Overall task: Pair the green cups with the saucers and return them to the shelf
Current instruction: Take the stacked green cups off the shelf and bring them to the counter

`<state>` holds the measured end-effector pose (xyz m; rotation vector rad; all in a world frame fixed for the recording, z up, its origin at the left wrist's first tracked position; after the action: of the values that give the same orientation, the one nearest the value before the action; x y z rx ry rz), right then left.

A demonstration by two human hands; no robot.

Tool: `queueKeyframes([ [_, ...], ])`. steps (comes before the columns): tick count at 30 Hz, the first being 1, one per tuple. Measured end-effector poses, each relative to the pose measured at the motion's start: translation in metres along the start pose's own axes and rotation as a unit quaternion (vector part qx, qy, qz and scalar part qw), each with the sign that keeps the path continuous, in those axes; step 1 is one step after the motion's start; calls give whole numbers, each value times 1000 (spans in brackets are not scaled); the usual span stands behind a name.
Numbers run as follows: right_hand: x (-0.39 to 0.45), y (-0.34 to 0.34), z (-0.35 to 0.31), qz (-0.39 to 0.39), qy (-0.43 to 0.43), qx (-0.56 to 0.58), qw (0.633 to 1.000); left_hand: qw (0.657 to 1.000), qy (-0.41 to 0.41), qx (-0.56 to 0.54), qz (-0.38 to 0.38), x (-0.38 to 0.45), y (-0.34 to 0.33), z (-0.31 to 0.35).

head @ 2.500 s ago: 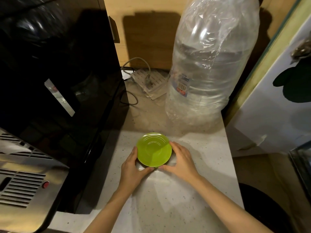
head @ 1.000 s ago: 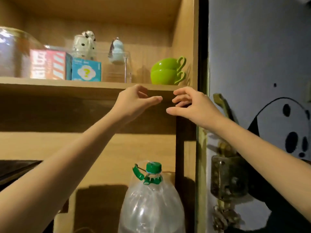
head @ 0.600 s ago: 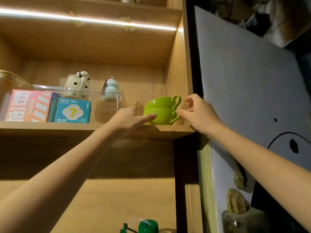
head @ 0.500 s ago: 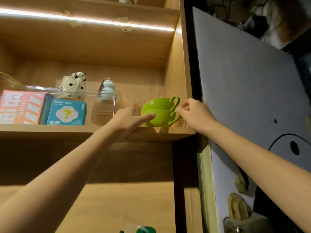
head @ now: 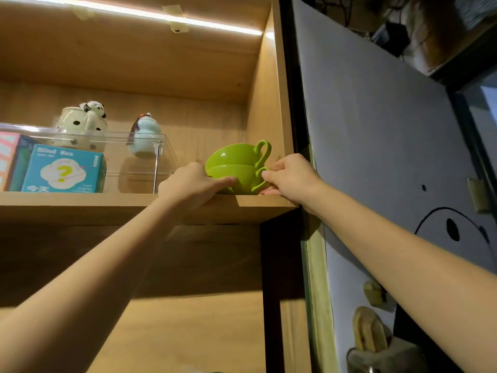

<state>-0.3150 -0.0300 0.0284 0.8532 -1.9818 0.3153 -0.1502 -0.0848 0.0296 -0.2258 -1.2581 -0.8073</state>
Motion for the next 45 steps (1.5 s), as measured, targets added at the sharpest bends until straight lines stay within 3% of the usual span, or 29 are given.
queueKeyframes([
  [15,-34,31,-31,14,-19,117,993,989,1,-120,83,-32,56,19],
  [20,-58,50,-51,9,-17,140,990,968,35,-227,102,-54,81,24],
  [26,-107,62,-56,-13,-46,180,982,940,127,-312,58,-92,94,17],
  [34,-191,62,-20,-37,-71,178,981,921,187,-342,-19,-187,87,-5],
  [40,-276,58,22,-68,-163,239,955,902,214,-369,-61,-275,71,-30],
  [45,-356,55,62,-63,-269,275,921,920,264,-281,-71,-357,63,-54],
])
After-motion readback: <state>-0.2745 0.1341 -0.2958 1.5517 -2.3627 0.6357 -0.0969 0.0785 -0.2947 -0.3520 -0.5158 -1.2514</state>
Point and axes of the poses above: each hand's wrist, its own x-axis towards the middle knuckle, its own y-axis out of the back of the hand, z = x × y, the point moved 1 cm from there along x, towards the middle knuckle, and after that the axes turned 14 degrees about z, right-handed, at the moved point
